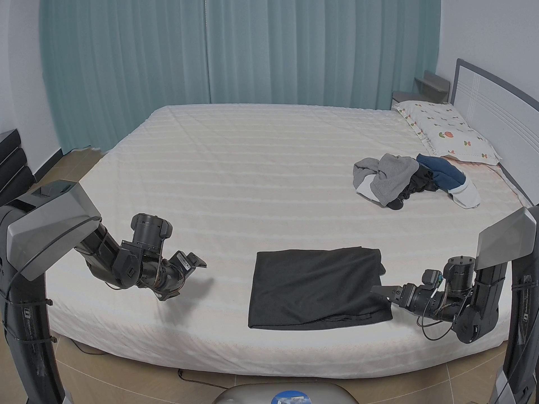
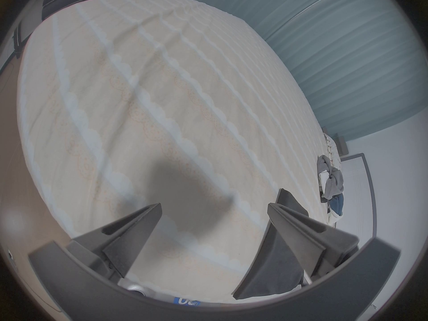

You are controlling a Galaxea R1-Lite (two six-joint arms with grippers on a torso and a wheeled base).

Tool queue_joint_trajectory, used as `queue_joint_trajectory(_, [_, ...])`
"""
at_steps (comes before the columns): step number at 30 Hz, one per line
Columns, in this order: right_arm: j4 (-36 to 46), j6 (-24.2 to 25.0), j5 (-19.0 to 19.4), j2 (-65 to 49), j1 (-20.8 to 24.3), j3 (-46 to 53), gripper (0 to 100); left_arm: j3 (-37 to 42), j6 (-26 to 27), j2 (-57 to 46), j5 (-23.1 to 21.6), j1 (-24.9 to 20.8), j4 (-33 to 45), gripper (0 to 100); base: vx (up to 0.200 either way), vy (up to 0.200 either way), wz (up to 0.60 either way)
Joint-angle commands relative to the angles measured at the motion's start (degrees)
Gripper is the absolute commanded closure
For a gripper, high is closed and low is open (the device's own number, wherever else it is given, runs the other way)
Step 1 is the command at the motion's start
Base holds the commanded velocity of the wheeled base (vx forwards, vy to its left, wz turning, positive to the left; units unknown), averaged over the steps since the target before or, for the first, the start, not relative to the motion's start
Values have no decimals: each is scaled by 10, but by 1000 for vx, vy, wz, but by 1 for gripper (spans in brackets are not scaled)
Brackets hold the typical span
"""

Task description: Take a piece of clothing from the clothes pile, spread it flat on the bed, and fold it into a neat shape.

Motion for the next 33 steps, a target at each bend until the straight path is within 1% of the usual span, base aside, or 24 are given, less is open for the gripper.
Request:
queue_joint_trajectory(1, [-5, 1, -3, 16, 5, -13, 0, 0, 0, 1, 0, -1, 0, 0, 0, 0, 0])
queue_joint_trajectory(6, [-5, 1, -3, 22, 16, -13, 0, 0, 0, 1, 0, -1, 0, 0, 0, 0, 0])
queue_joint_trajectory(10, [-5, 1, -3, 21, 17, -13, 0, 0, 1, 1, 0, -1, 0, 0, 0, 0, 0])
queue_joint_trajectory(11, [-5, 1, -3, 21, 16, -10, 100, 0, 1, 1, 0, -1, 0, 0, 0, 0, 0])
queue_joint_trajectory(17, [-4, 0, -4, 13, 9, -6, 100, 0, 0, 1, 0, -1, 0, 0, 0, 0, 0])
queue_joint_trajectory(20, [-3, -8, -4, 10, 4, 1, 100, 0, 0, 1, -1, -1, 0, 0, 0, 0, 0])
queue_joint_trajectory(23, [-3, -38, -4, 10, -1, 12, 100, -1, 0, 1, -1, -1, 0, 0, 0, 0, 0])
queue_joint_trajectory(32, [-4, -74, -4, -5, -16, 30, 100, 0, 0, 1, 0, -1, 0, 0, 0, 0, 0])
queue_joint_trajectory(33, [-4, -85, -4, -3, -18, 37, 100, -1, 0, 1, -1, -1, 0, 0, 0, 0, 0])
